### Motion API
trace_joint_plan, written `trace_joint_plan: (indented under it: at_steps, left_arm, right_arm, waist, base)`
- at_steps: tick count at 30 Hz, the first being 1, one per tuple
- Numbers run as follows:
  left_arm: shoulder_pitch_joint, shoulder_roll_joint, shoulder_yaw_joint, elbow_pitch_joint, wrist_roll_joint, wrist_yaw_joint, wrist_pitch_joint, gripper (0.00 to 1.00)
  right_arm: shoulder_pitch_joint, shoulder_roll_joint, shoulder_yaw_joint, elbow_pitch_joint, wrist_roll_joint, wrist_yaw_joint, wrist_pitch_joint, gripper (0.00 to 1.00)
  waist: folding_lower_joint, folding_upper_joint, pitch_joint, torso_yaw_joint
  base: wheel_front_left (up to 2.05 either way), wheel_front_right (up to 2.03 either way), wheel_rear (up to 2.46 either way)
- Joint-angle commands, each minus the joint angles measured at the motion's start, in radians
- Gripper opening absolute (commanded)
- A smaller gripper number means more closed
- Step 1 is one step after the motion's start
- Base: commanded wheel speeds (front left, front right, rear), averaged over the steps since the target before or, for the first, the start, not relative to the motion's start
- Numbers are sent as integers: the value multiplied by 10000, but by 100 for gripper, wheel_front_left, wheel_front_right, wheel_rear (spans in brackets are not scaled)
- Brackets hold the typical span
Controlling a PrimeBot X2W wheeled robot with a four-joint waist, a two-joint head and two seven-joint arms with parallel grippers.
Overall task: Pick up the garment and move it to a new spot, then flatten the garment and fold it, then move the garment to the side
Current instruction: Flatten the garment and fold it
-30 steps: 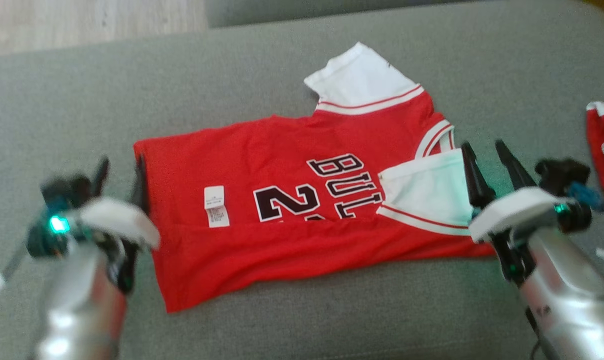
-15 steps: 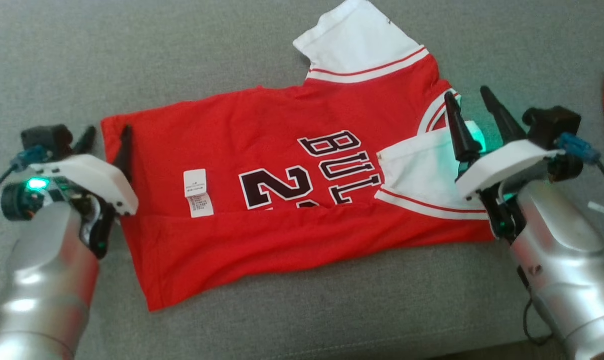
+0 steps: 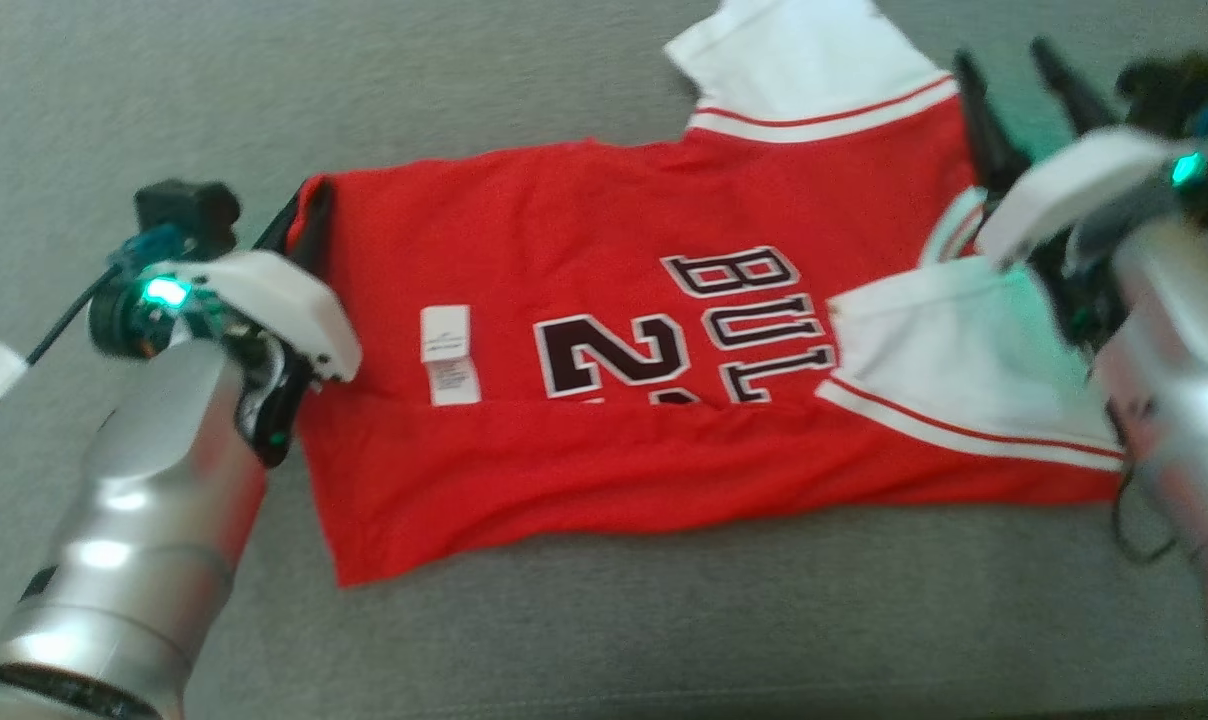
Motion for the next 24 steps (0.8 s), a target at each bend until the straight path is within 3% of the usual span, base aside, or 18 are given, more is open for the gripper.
trace_joint_plan:
  at_steps: [1, 7, 12, 17, 24]
  left_arm:
    - [-536, 313, -21, -330, -114, 16, -184, 0]
    - [-1081, -255, -1297, -642, -559, 16, -657, 0]
    - [-1588, -590, -2080, -731, -1030, 16, -1112, 0]
    - [-1924, -802, -2862, -620, -1618, 16, -1536, 0]
    - [-2194, -816, -3468, -477, -2148, 16, -1852, 0]
  right_arm:
    - [-544, -104, 226, -12, -102, -9, 209, 100]
    - [-1865, -544, 920, 1089, -406, -9, 1207, 100]
    - [-2880, -683, 1073, 1942, -554, -9, 1530, 100]
    - [-3485, -839, 1199, 3014, -802, -9, 1860, 100]
    - [-3692, -847, 1190, 3517, -920, -9, 2121, 100]
  waist:
    - [-1, 0, 232, 471]
    - [-1, 0, 414, 1767]
    - [-1, 0, 834, 2449]
    - [-1, 0, 1150, 2795]
    - [-1, 0, 1349, 2850]
  base:
    - [0, 0, 0]
    - [0, 0, 0]
    - [0, 0, 0]
    - [0, 0, 0]
    - [0, 0, 0]
